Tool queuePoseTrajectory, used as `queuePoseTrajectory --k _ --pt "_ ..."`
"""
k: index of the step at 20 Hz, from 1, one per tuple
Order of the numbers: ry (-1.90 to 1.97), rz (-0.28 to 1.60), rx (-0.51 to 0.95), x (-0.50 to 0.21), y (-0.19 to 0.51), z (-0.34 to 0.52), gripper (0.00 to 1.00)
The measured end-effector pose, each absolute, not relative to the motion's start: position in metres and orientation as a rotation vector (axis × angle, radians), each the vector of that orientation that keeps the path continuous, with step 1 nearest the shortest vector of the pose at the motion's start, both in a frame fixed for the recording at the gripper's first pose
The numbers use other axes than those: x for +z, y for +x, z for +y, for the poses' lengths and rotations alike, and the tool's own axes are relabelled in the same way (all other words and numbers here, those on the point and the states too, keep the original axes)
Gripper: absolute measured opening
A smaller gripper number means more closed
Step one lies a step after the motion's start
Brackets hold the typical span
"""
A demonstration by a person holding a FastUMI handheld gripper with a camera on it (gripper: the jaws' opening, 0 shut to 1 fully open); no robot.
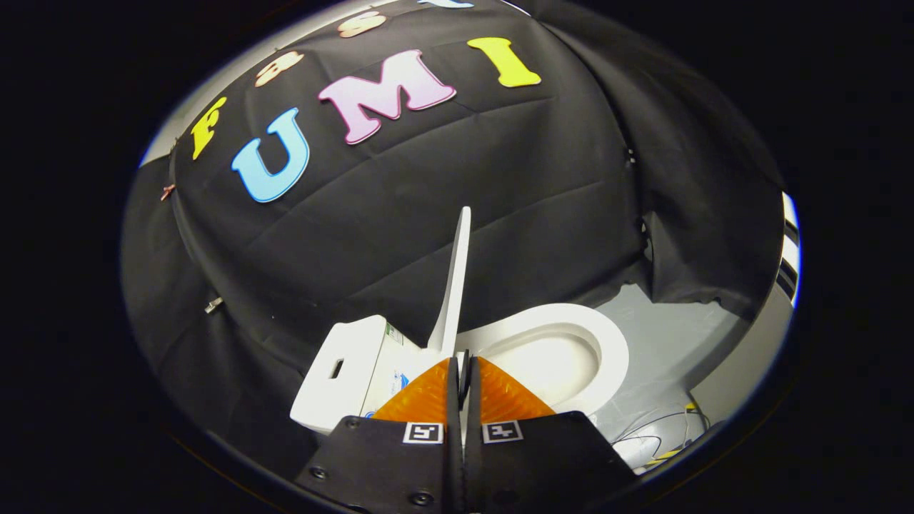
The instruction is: Open the toilet lid.
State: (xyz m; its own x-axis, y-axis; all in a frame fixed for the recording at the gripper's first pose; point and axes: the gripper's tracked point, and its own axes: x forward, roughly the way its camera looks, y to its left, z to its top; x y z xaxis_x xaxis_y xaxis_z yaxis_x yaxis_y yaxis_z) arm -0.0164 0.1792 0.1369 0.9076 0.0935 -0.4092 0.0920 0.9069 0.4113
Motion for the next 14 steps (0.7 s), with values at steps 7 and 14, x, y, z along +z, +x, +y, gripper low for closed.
queuePoseTrajectory --k 7,14 --pt "0.295 0.39 -0.01 0.163 -0.02 0.228 0.06" --pt "0.174 0.361 -0.063 0.177 -0.021 0.272 0.06"
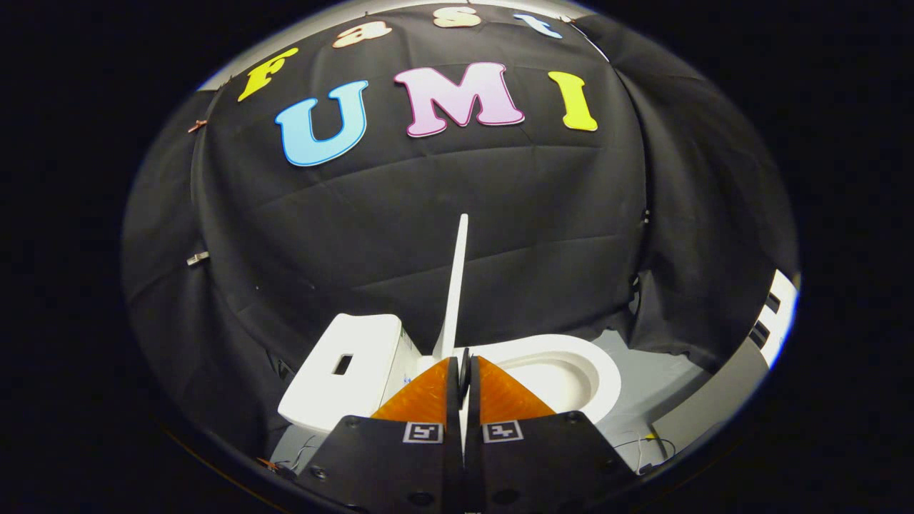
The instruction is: Open the toilet lid.
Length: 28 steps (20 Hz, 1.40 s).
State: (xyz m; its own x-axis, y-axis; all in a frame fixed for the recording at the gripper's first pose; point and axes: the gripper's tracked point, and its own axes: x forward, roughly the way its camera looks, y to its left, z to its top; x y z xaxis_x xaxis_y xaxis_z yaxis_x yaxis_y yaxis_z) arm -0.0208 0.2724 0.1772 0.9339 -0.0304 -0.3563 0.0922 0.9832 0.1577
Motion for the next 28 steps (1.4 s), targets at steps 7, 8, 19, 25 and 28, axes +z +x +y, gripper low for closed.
queuePoseTrajectory --k 7,8,19,25,28 --pt "0.074 0.34 -0.065 0.188 -0.019 0.336 0.06" --pt "0.065 0.336 -0.066 0.187 -0.019 0.343 0.06" --pt "-0.063 0.262 -0.102 0.182 -0.016 0.413 0.06" --pt "-0.112 0.242 -0.08 0.176 -0.015 0.45 0.07" --pt "-0.137 0.241 -0.069 0.172 -0.015 0.466 0.06"
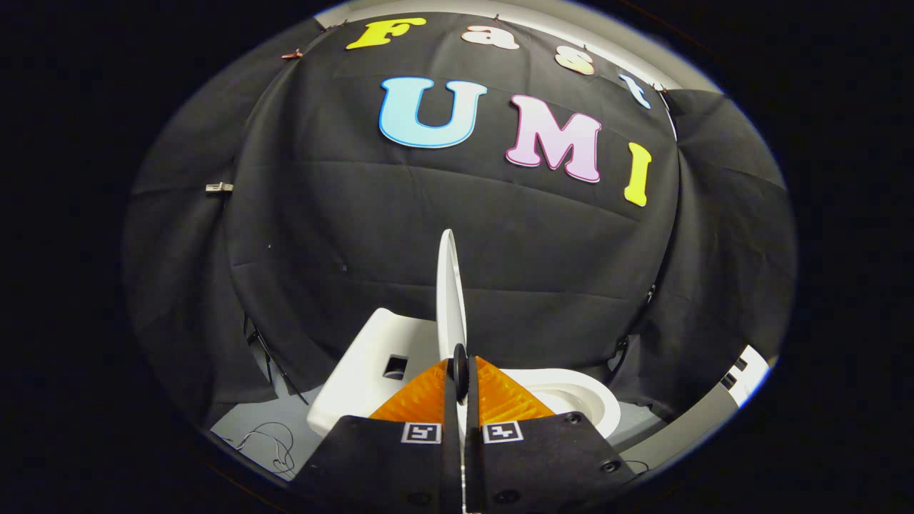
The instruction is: Open the toilet lid.
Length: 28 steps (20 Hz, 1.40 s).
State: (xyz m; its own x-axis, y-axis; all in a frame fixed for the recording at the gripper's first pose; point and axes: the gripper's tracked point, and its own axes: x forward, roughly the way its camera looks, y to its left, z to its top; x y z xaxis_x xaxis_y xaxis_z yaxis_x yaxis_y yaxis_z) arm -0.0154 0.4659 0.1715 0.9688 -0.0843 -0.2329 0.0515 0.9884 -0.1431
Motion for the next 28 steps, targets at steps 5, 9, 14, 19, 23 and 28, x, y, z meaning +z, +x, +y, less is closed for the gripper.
queuePoseTrajectory --k 5,9,14,19,23,28 --pt "-0.133 0.233 -0.059 0.169 -0.014 0.474 0.09" --pt "-0.144 0.248 -0.048 0.167 -0.014 0.481 0.1" --pt "-0.163 0.248 -0.035 0.167 -0.017 0.481 0.11" --pt "-0.16 0.254 0.012 0.165 -0.016 0.49 0.3" --pt "-0.17 0.262 0.033 0.161 -0.018 0.494 0.61" --pt "-0.188 0.243 0.044 0.164 -0.02 0.49 0.96"
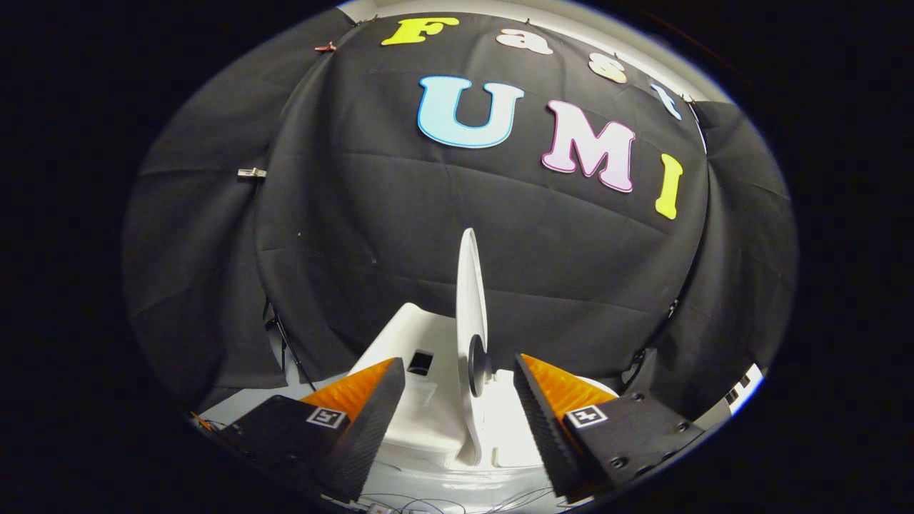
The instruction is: Open the toilet lid.
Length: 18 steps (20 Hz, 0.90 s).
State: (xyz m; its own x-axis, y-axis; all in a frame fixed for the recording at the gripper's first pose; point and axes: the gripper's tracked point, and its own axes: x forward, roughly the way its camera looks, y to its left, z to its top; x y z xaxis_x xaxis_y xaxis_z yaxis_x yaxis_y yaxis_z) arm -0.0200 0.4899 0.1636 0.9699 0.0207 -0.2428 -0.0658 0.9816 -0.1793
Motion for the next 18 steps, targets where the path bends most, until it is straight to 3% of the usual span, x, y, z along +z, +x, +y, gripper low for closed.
queuePoseTrajectory --k 11,18 --pt "-0.095 0.249 0.148 0.189 -0.036 0.484 0.97" --pt "-0.05 0.148 0.172 0.221 -0.03 0.445 0.97"
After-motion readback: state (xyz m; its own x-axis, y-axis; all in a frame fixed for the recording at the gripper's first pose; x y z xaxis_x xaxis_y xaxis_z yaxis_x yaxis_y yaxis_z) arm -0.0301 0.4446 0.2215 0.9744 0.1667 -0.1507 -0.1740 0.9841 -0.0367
